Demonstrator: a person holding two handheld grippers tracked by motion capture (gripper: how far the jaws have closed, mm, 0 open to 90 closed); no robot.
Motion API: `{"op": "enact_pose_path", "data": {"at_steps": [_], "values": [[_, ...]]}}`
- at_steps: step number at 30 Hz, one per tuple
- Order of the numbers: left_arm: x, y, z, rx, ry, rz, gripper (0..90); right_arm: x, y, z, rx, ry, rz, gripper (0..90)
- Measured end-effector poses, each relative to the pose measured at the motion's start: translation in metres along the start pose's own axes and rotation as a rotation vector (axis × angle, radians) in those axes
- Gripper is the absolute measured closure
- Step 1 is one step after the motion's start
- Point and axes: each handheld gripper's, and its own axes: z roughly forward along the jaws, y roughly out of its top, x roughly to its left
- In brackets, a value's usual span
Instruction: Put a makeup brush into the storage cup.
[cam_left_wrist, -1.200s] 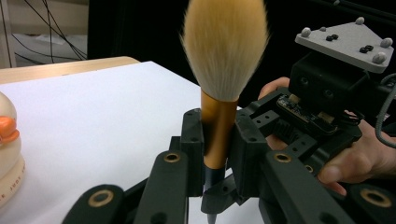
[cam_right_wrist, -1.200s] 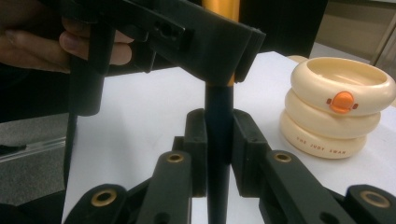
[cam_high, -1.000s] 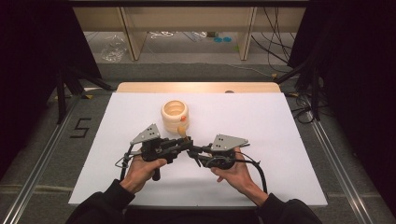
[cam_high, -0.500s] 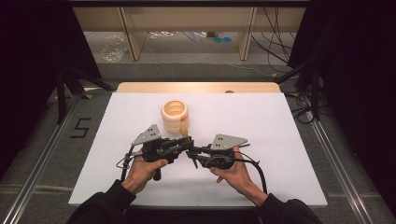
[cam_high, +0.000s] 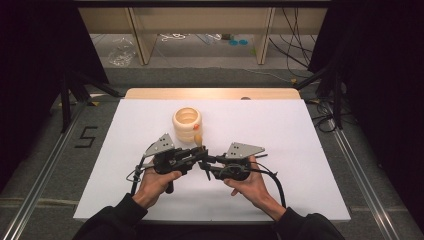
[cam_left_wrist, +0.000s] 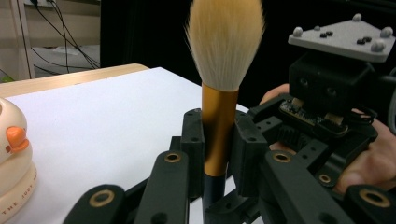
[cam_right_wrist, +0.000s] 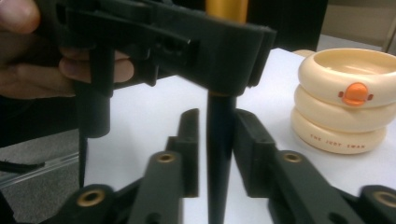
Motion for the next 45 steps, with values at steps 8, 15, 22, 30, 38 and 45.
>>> {"op": "enact_pose_path", "data": {"at_steps": [8,15,22,30,38,45], "values": [[0.009,0.005,-0.007,-0.005,0.061,0.022,77.4,-0.004,0.001,-0.007,0.063,-0.054,0.013,43.6],[0.019,0.008,-0.012,0.003,0.104,0.039,77.4,-0.009,0.0,-0.019,0.079,-0.123,0.024,35.5],[0.027,0.013,-0.015,0.004,0.142,0.017,77.3,-0.013,0.0,-0.028,0.101,-0.167,0.035,31.0],[0.06,0.036,-0.03,0.012,0.292,0.385,77.3,-0.01,-0.003,-0.032,0.145,-0.214,-0.002,27.8],[0.065,0.045,-0.033,0.013,0.305,0.332,77.3,-0.009,-0.006,-0.034,0.169,-0.228,0.024,20.3],[0.074,0.051,-0.032,0.01,0.31,0.325,77.3,-0.006,-0.009,-0.037,0.174,-0.234,0.007,18.8]]}}
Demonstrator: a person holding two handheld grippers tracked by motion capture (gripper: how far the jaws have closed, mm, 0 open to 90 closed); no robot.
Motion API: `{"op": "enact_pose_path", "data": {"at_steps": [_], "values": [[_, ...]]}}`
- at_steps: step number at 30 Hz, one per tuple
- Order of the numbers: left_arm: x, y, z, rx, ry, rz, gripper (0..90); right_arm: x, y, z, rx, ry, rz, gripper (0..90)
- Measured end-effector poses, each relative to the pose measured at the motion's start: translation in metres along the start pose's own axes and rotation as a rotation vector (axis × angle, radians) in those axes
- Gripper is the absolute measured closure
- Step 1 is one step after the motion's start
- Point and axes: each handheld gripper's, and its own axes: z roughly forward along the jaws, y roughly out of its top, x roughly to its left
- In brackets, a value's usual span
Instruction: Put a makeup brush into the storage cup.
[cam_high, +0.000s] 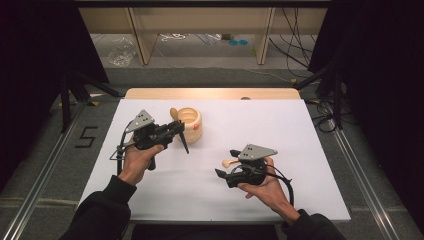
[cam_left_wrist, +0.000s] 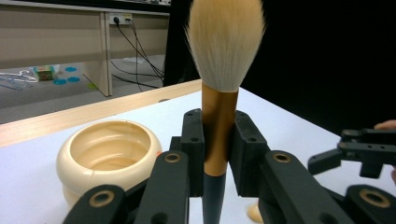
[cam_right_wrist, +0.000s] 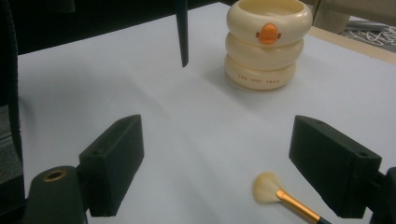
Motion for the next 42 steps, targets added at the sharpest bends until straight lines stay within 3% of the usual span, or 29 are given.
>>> {"op": "enact_pose_path", "data": {"at_steps": [7,8,21,42], "values": [[0.007,0.001,0.002,0.008,0.008,-0.003,77.3,0.0,-0.002,-0.005,0.004,-0.004,0.013,18.7],[0.012,0.003,0.002,0.0,0.031,0.053,77.3,0.0,-0.002,-0.005,0.004,-0.005,0.011,18.7],[0.02,0.019,0.013,0.006,0.012,0.035,77.3,0.0,-0.004,-0.009,0.006,-0.013,0.015,17.6],[0.043,0.044,0.036,0.031,0.032,0.011,77.3,0.0,-0.006,-0.008,0.01,-0.01,0.019,17.7]]}}
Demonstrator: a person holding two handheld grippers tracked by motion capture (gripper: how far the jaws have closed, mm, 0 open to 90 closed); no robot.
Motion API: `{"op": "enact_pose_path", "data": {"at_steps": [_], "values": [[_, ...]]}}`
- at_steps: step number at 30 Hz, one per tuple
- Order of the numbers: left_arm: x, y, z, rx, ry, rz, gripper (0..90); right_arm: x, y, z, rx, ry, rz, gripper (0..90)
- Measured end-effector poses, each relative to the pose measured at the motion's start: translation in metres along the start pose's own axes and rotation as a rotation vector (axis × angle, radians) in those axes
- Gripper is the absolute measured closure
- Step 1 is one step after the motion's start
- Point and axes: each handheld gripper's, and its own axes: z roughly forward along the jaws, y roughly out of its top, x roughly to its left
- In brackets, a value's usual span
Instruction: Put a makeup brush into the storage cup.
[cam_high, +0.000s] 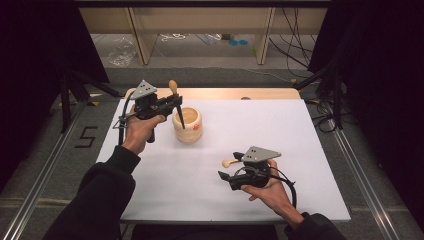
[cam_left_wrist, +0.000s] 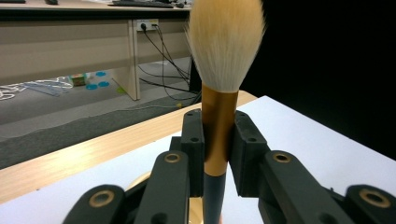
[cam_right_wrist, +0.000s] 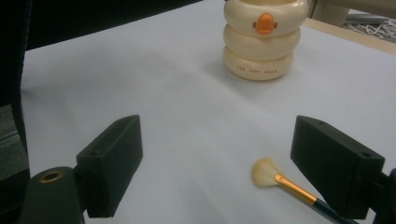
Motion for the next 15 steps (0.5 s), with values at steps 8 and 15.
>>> {"op": "enact_pose_path", "data": {"at_steps": [8,15], "values": [[0.007,0.007,0.005,0.003,0.068,0.008,77.3,0.0,0.0,0.001,0.003,0.016,-0.001,17.9],[0.011,0.009,0.019,0.007,0.078,0.005,77.3,0.0,0.0,0.001,0.001,0.019,0.001,18.0]]}}
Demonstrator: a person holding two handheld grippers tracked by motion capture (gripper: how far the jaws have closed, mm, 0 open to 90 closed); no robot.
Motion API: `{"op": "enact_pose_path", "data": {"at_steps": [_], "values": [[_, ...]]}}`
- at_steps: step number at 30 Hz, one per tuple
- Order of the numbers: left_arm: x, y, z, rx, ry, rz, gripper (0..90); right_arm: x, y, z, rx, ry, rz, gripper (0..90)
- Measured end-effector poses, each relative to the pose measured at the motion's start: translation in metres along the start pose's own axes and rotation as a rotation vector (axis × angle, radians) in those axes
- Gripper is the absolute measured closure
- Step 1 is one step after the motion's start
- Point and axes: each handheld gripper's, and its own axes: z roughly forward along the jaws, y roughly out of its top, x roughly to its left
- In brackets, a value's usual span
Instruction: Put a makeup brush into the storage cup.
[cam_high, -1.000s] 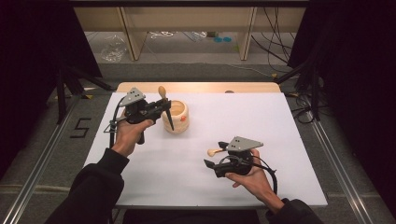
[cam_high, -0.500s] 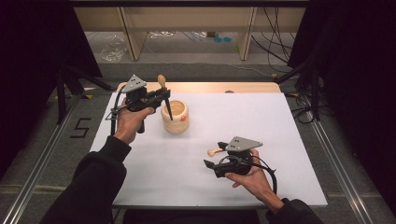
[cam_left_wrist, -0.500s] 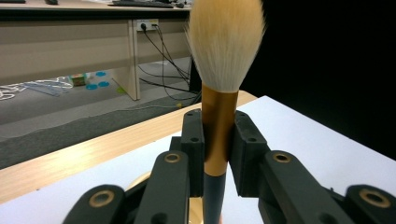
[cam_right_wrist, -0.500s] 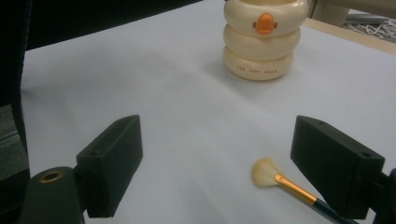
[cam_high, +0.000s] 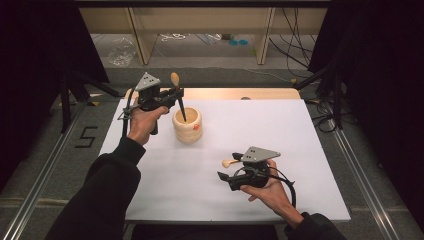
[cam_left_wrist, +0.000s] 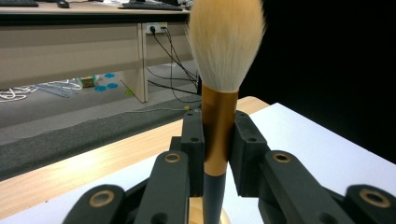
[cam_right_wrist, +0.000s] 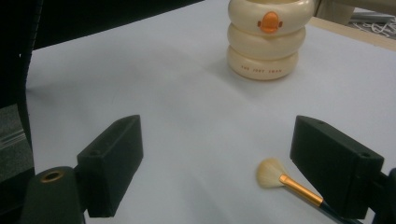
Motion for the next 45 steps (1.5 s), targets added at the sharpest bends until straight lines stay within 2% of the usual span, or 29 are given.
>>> {"op": "enact_pose_path", "data": {"at_steps": [10,14,28,36,41,43,44,45], "values": [[0.003,-0.006,0.017,0.026,0.008,0.008,77.3,-0.001,0.0,0.0,0.003,0.002,0.0,18.0],[0.005,-0.009,0.021,0.014,0.005,0.009,77.3,-0.001,-0.001,0.0,0.006,0.003,0.001,18.0],[0.01,-0.025,0.029,0.05,0.01,0.026,77.3,-0.001,-0.001,0.0,0.013,0.005,0.002,18.2],[0.01,-0.038,0.031,0.078,0.01,0.034,77.2,-0.001,-0.001,0.001,0.016,0.007,0.003,18.2],[0.008,-0.041,0.034,0.091,0.009,0.039,77.2,-0.001,-0.001,0.002,0.017,0.007,0.0,18.2],[0.006,-0.042,0.035,0.097,0.011,0.035,77.2,-0.001,-0.001,0.001,0.018,0.009,0.0,18.3],[0.004,-0.043,0.035,0.107,0.004,0.006,77.2,-0.001,-0.001,0.001,0.019,0.009,-0.001,18.3],[0.012,-0.041,0.039,0.11,-0.083,0.109,77.1,-0.001,-0.001,0.001,0.019,0.009,-0.001,18.4]]}}
